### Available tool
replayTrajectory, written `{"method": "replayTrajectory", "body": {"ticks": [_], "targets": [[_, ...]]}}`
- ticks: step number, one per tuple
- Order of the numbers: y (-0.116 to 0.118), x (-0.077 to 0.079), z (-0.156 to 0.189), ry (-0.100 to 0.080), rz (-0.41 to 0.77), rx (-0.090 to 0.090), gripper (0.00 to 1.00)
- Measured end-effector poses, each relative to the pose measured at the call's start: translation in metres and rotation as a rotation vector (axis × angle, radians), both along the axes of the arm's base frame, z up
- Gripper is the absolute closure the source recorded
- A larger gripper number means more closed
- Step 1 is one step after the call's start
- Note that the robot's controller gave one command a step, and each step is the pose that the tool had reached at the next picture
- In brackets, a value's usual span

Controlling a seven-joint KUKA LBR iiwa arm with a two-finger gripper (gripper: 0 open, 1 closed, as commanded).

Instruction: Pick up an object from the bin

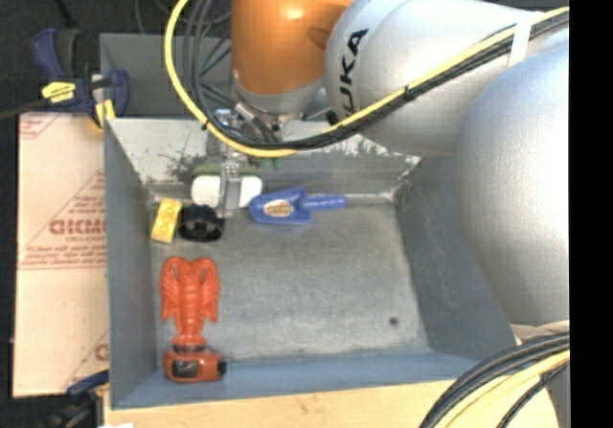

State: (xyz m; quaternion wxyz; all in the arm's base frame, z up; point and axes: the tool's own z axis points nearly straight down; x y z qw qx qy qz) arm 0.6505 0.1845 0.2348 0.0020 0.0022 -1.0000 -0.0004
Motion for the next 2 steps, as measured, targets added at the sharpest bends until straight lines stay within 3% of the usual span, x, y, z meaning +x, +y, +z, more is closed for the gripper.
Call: {"method": "replayTrajectory", "body": {"ticks": [1, 2], "targets": [[-0.001, 0.001, 0.006, -0.008, -0.003, 0.001, 0.00], [-0.011, -0.028, -0.038, -0.012, -0.004, 0.002, 0.00]]}}
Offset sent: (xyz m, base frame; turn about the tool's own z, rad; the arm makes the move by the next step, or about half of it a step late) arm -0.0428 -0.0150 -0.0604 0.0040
